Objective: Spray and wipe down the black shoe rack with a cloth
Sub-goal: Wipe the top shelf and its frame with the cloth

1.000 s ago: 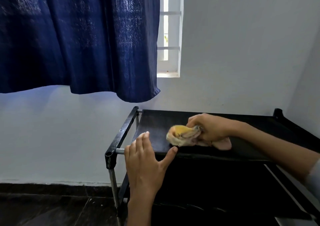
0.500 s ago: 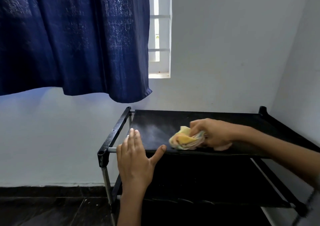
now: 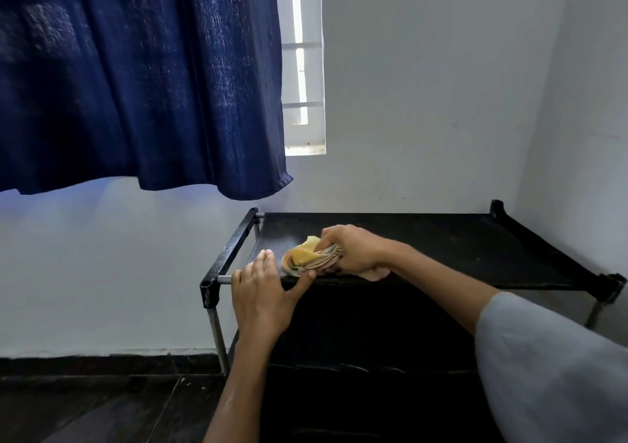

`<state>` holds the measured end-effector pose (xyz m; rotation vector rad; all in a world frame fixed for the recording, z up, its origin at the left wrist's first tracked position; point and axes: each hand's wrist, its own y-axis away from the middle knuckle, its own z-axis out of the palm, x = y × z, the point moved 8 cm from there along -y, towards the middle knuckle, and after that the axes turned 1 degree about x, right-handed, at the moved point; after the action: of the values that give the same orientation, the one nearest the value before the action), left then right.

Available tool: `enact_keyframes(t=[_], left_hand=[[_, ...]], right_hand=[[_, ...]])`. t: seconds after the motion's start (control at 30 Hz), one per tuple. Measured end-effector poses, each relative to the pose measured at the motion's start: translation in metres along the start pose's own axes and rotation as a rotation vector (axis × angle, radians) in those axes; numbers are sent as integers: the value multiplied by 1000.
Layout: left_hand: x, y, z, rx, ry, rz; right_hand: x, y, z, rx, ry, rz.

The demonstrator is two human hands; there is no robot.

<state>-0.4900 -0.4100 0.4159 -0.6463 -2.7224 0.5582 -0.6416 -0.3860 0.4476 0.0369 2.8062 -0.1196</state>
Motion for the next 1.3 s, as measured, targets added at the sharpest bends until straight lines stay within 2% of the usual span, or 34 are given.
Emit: enact_keyframes(t=[0.17, 0.3, 0.43, 0.57, 0.63, 0.77, 0.9, 1.0, 1.17, 1.23, 1.3], left_hand=[[0, -1, -6, -47, -39, -20], [8, -10, -13, -110, -19, -34], [44, -31, -8, -125, 83, 224], [56, -38, 21, -327, 70, 284], [57, -38, 31, -395, 15, 307], [56, -39, 38, -468, 11, 286], [56, -38, 40, -502, -12, 261], [54, -37, 33, -468, 14, 215], [43, -37, 27, -389, 121, 85], [42, -40, 32, -437, 117, 69], [42, -40, 36, -486, 110, 61]], right_hand=[[62, 38, -22, -77, 38, 76], [95, 74, -38, -95, -45, 202], [80, 73, -35, -129, 28, 214], [64, 60, -38, -39, 195, 230], [58, 51, -34, 13, 201, 233], [43, 11, -28, 144, 259, 227], [47, -34, -32, 239, 147, 316], [48, -42, -27, 149, 138, 315], [55, 14, -23, -185, 67, 195], [65, 27, -27, -200, 15, 201], [73, 22, -31, -101, 30, 216]])
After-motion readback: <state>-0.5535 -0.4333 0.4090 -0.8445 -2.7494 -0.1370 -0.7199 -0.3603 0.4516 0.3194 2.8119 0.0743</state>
